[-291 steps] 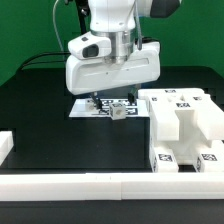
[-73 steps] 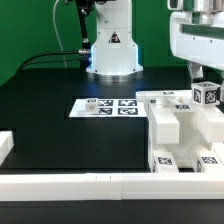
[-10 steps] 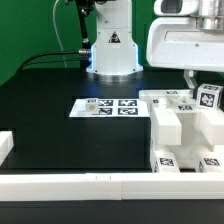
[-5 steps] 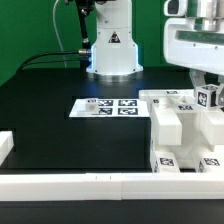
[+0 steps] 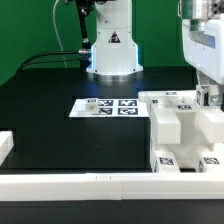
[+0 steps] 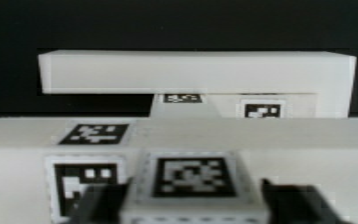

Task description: Assemble chair

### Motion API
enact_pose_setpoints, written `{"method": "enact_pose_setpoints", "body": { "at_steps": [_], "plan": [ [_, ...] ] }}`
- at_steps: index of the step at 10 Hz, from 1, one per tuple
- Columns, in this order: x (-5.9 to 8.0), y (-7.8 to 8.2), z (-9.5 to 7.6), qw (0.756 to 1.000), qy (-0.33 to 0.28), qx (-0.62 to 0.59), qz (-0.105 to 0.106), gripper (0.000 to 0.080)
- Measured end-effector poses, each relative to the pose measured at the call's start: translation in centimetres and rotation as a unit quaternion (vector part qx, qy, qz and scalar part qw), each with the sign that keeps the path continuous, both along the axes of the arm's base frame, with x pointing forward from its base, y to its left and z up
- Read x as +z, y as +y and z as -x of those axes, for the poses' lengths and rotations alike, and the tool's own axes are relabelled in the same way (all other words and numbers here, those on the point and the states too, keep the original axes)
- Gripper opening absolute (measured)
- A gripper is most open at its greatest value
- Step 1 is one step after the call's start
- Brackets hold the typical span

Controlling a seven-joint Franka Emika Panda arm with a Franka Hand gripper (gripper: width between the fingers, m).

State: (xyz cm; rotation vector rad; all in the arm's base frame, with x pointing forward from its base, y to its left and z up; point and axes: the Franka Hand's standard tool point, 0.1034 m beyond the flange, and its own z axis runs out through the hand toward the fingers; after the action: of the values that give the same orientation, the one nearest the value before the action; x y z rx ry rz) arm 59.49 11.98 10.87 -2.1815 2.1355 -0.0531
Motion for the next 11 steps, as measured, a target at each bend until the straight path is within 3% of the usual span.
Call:
{"method": "enact_pose_setpoints", "body": {
  "at_steps": [2, 3, 5, 8, 9, 11],
  "plan": [
    [-0.1, 0.4, 0.2, 0.998, 0.002, 0.062, 0.005, 0.0618],
    [-0.2, 0.6, 0.3, 0.994, 0.001, 0.113, 0.009, 0.0618],
    [-0.1, -0.2, 0.1, 0.961, -0.007, 0.274, 0.021, 0.0642],
    [-0.1, -0.2, 0.1, 0.936, -0.010, 0.351, 0.029, 0.0649],
    [-0.1, -0.4, 0.0, 0.913, -0.012, 0.406, 0.034, 0.0649],
    [0.0, -0.7, -0.2, 0.810, -0.014, 0.583, 0.060, 0.0649]
  ]
}}
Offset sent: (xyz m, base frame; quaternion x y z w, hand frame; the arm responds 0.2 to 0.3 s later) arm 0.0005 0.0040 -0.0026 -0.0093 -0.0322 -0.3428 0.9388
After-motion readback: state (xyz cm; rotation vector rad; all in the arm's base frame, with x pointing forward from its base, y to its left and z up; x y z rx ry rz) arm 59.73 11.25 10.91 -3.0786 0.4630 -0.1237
